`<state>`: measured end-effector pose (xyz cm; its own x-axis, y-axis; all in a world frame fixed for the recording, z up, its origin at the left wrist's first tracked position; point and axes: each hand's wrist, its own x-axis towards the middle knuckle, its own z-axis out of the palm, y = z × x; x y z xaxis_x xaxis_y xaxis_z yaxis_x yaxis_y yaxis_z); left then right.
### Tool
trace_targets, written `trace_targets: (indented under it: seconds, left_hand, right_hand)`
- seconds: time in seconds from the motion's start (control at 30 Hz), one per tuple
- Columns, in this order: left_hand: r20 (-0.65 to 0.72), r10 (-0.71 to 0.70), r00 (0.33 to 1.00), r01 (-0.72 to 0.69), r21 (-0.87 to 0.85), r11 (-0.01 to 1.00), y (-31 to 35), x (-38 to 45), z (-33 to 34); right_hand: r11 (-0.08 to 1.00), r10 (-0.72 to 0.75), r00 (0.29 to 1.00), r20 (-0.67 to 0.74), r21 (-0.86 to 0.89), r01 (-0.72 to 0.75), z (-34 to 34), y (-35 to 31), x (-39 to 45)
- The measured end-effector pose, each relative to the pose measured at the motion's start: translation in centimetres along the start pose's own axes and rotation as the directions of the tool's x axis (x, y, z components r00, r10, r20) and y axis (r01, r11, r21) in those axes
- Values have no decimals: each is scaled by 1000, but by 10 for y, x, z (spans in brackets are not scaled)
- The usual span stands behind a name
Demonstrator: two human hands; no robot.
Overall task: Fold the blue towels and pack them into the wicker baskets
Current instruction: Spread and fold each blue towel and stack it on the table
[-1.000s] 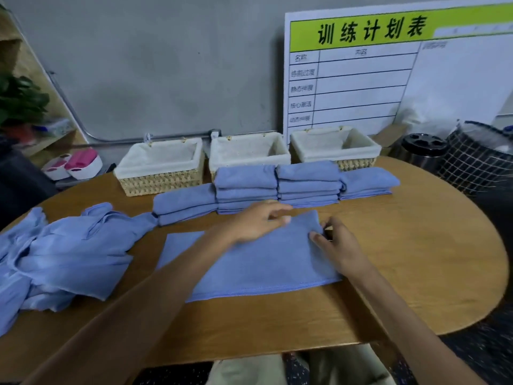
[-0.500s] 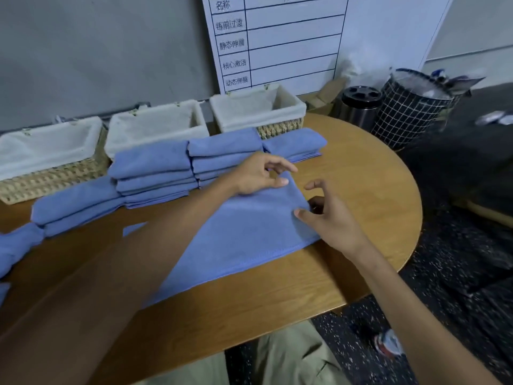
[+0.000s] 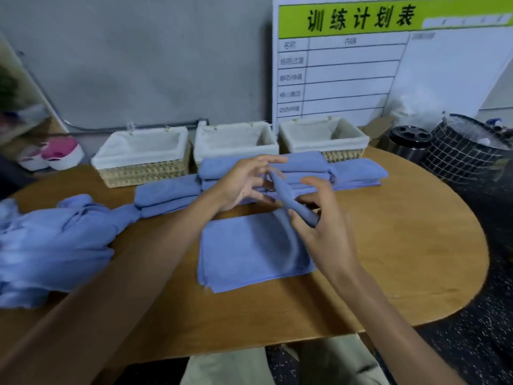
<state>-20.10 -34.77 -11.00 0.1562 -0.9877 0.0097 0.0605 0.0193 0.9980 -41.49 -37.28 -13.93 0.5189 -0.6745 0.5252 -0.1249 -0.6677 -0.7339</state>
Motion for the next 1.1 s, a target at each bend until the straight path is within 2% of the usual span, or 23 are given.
trace_targets:
  seconds: [0.1,0.23,0.4,0.5,0.57,0.67,0.73,0.77,0.83,0.87,0.93,0.97,1.03,1.1]
  left_hand:
    - [-51,-29,998,30,15,999,6,-34,-29]
    - [-132,-38,990,50,89,995,-1,-68,-61]
    - [-226,-72,971,104,131,986,-21,-92,-87]
    - [-291,-124,949,202,257,945,-40,-100,-93]
    - [-329,-88,940,226,410,884,-52,-103,-91]
    - [-404,179,897,127,623,772,-57,-101,-78]
    - [-396,345,851,60,727,684,-55,-97,-59]
    - [-369,384,846,35,758,651,-55,-93,-47]
    - [-293,339,894,54,821,568,-66,-88,-25]
    - [-262,271,926,107,873,476,-74,-87,-15]
    - [-248,158,956,198,940,276,-89,-88,-8]
    - [-263,126,956,230,945,231,-92,-89,-10]
    - [-293,51,955,276,936,217,-92,-91,-15]
    - [-297,-12,955,293,932,213,-92,-92,-18]
  right_hand:
    - [994,-109,989,102,-2,110,42,-18,-8]
    - [975,-182,958,221,-84,205,87,-27,-22]
    - [970,-182,921,344,-90,226,124,-31,-32]
    - [969,-127,882,455,-133,208,129,-39,-38]
    - [964,-88,872,481,-179,196,123,-41,-38]
    - [995,-54,952,301,-69,78,108,-32,-21]
    - [978,-90,974,209,-164,126,102,-15,-6]
    - [948,-91,967,239,-276,158,99,-5,0]
    - [853,9,914,406,-480,205,97,16,1]
    - [818,86,872,482,-534,214,94,26,-3]
    - [803,201,810,551,-566,186,88,44,-7]
    - [806,235,792,563,-568,165,85,49,-5]
    - [802,281,771,572,-581,139,80,50,-2]
    - [795,300,786,540,-597,106,80,49,-3]
